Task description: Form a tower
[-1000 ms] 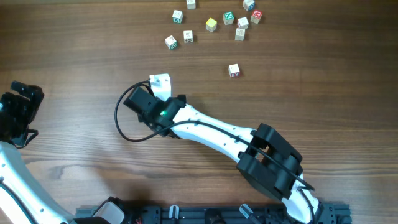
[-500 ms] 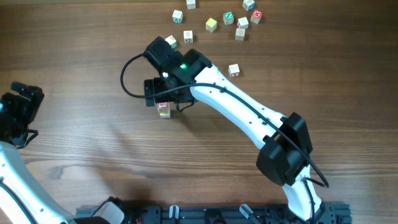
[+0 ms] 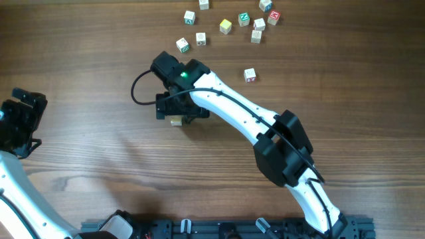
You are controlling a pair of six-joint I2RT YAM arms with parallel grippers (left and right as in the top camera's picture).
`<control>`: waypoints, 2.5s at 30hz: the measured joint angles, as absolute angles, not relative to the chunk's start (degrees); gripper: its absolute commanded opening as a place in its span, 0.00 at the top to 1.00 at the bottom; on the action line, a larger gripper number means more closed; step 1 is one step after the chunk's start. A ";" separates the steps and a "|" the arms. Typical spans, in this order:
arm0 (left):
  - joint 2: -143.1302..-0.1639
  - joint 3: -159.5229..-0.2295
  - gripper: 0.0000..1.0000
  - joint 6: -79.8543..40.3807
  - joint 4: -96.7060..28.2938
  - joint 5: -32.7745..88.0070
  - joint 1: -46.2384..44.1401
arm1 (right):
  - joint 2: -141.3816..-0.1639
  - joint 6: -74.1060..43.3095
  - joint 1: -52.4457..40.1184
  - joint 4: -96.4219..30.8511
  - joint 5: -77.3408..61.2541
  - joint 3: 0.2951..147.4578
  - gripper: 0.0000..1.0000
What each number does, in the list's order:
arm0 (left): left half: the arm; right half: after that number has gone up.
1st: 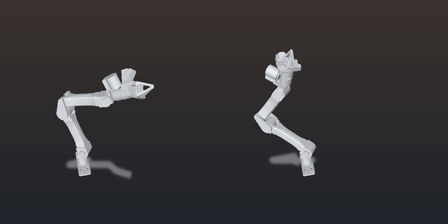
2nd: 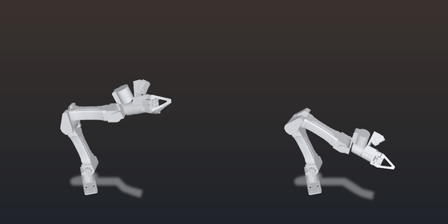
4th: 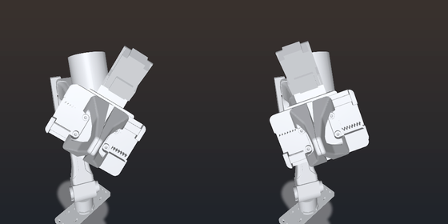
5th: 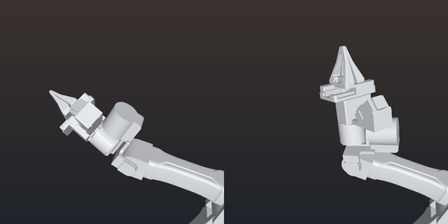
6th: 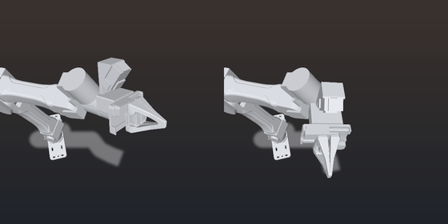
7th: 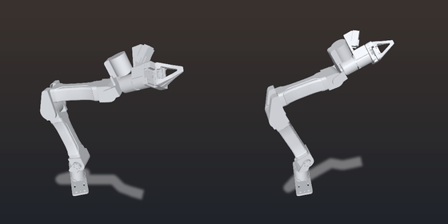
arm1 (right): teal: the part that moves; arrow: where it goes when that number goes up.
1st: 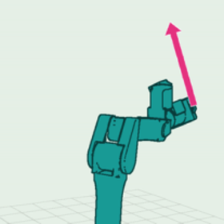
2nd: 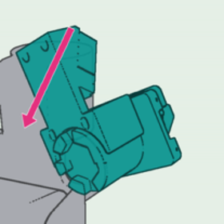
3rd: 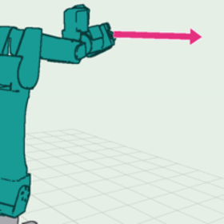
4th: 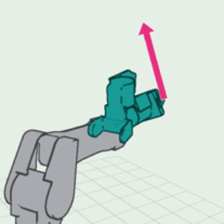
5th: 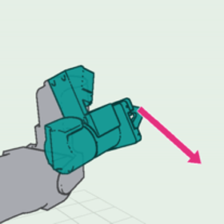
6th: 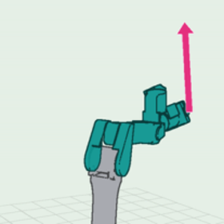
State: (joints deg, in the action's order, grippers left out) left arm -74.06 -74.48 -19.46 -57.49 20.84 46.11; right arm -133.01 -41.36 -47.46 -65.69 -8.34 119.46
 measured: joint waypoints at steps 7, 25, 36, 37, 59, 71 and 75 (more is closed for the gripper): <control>-74.06 -74.48 0.00 -19.66 -57.49 20.84 46.11 | -133.62 -41.04 -47.31 -86.94 -5.28 147.24 0.01; -74.06 -74.48 0.00 -19.68 -57.67 20.84 46.11 | -148.24 -45.25 -51.11 -83.48 1.61 148.53 0.01; -74.06 -74.48 0.00 -19.68 -57.67 20.84 46.11 | -151.83 -46.13 -51.03 -81.56 1.56 148.38 0.01; -74.06 -74.48 0.00 -19.68 -57.67 20.84 46.11 | -152.29 -46.28 -51.03 -81.19 1.54 148.07 0.01; -74.06 -74.48 0.00 -19.68 -57.67 20.84 46.11 | -152.42 -48.40 -51.03 -81.78 -0.73 147.87 0.43; -74.06 -74.48 0.00 -19.68 -57.67 20.84 46.11 | -152.42 -48.86 -51.03 -82.06 -1.08 147.87 0.41; -74.06 -74.48 0.00 -19.68 -57.67 20.84 46.11 | -153.23 -49.25 -51.03 -82.06 -1.93 147.87 0.46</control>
State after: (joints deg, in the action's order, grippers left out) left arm -74.06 -74.48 -19.68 -57.67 20.84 46.11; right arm -153.23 -49.25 -51.03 -82.06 -1.93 147.87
